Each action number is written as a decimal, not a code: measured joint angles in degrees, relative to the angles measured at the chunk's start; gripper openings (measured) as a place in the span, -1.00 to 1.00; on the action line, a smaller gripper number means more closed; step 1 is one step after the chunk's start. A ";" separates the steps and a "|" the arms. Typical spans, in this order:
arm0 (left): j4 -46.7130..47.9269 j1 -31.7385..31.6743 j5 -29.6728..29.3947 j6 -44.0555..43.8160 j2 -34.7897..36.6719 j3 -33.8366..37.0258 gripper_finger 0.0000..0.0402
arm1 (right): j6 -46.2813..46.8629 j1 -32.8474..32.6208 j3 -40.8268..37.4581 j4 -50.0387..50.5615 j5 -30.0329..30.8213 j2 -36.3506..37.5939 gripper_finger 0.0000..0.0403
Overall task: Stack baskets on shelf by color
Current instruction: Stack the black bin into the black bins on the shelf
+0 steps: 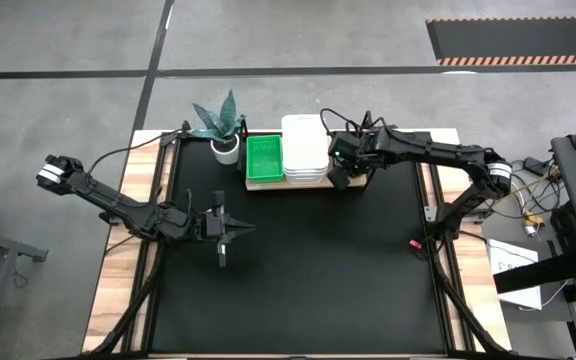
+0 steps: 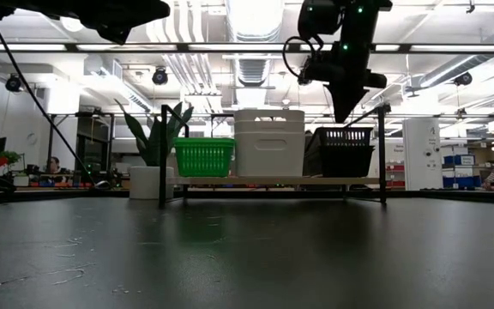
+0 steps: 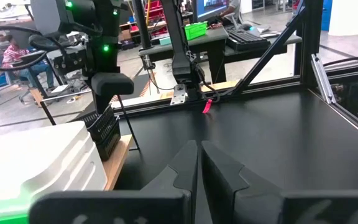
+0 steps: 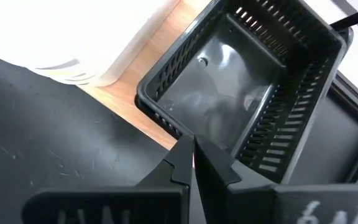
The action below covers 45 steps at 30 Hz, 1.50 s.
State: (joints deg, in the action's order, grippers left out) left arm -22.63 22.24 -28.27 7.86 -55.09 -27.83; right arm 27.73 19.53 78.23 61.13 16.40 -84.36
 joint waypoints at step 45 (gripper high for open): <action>-1.46 0.00 0.17 2.43 1.46 0.04 -0.97 | -2.03 -2.64 -13.00 -18.25 4.35 7.89 -0.96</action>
State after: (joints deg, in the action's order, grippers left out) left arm -24.10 22.24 -28.10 10.28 -53.63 -27.79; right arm 25.70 16.88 65.23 42.88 20.75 -76.47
